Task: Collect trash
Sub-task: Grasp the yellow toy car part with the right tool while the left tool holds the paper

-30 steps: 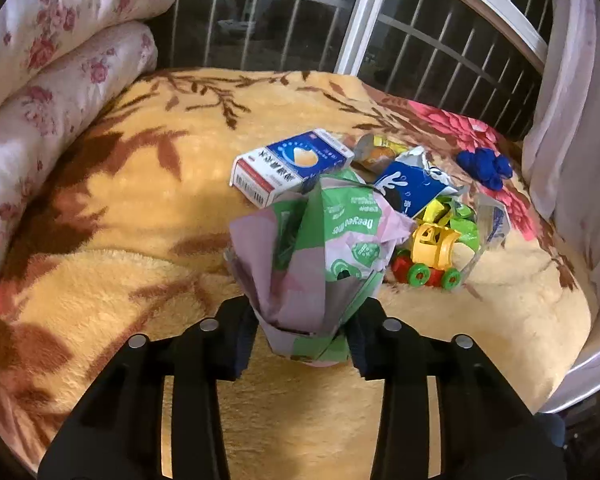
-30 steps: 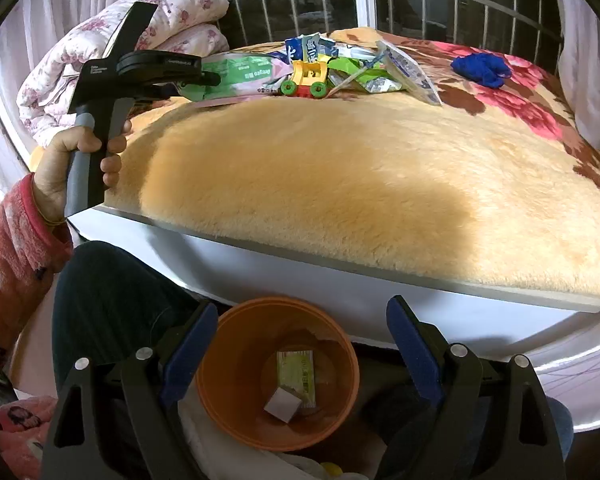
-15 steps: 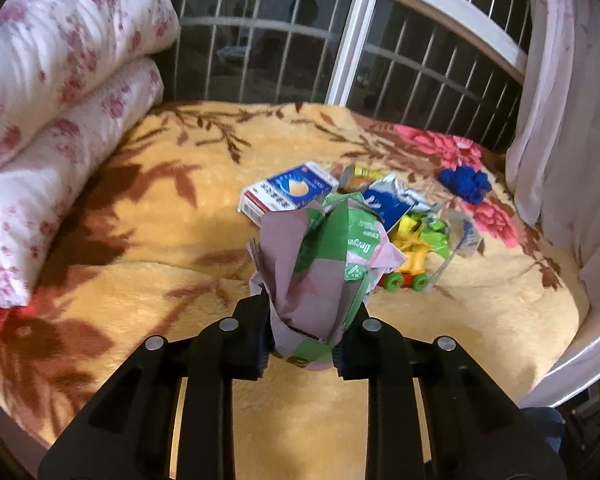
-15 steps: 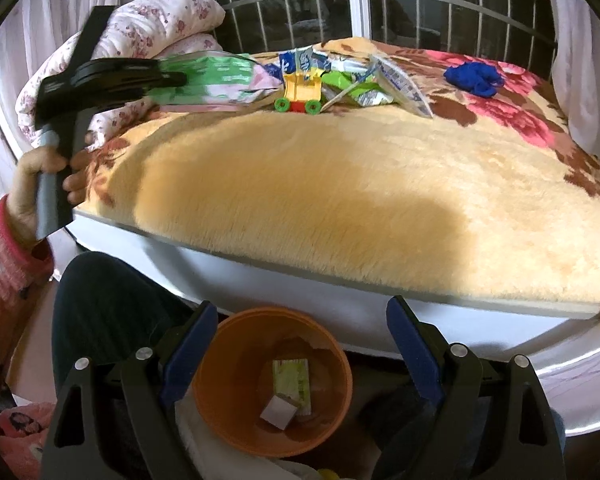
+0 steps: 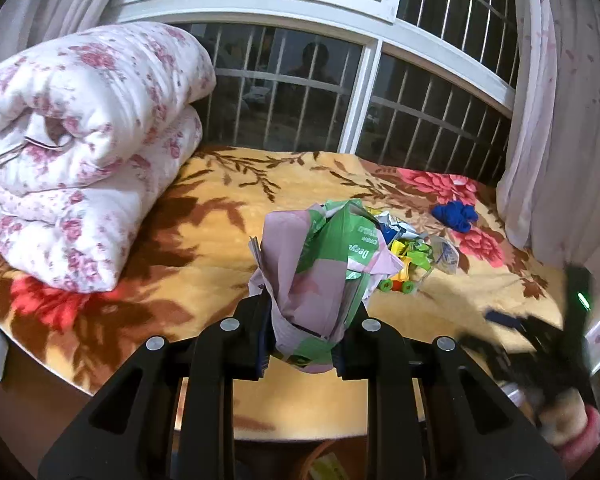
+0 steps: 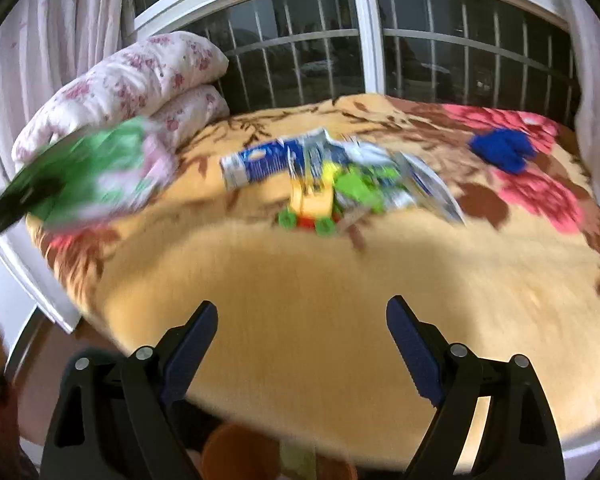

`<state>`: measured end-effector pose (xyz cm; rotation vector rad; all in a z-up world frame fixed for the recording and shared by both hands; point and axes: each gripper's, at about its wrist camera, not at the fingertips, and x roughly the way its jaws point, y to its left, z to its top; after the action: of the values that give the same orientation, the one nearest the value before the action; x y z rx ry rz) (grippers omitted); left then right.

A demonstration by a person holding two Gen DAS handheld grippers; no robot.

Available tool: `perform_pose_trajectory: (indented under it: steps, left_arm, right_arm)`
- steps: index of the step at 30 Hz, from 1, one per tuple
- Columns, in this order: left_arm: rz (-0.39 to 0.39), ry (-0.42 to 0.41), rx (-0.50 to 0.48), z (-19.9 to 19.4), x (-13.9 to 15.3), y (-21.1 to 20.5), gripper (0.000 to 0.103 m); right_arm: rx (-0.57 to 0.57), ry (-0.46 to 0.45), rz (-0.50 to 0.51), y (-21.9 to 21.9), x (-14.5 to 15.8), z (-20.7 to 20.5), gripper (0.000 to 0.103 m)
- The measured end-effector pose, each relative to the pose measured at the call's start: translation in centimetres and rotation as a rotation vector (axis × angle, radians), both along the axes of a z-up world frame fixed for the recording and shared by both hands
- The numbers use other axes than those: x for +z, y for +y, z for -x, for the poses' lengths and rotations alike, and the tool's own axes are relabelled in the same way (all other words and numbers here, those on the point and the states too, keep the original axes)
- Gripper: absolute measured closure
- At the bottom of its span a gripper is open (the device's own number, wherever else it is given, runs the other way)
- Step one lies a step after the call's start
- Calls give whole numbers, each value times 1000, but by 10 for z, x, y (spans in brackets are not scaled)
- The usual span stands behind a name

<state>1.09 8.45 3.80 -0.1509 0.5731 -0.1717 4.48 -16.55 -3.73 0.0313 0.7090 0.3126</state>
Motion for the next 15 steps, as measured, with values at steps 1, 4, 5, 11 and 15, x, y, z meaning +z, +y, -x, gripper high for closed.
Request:
perform_pose_trajectory:
  steps: [1,4,5,11,15]
  left_arm:
    - [-5,-3,3,3,1,1,81]
    - [-11,-11,8,10,1,2,81]
    - [-8,-10,6,10,1,2,81]
    - [10,13,1,9,-6,9,81]
    - [21,29,0,7,-11,11,81]
  right_arm:
    - [-1,6,-3,7,0,-18,18]
    - [-17,44,-22,20,-4,-58,18]
    - [-23,55,-28,23,-5,-66,18]
    - [-79,123,5,43,-17,-126,22]
    - [-119,184,27,45,-25,-150,48]
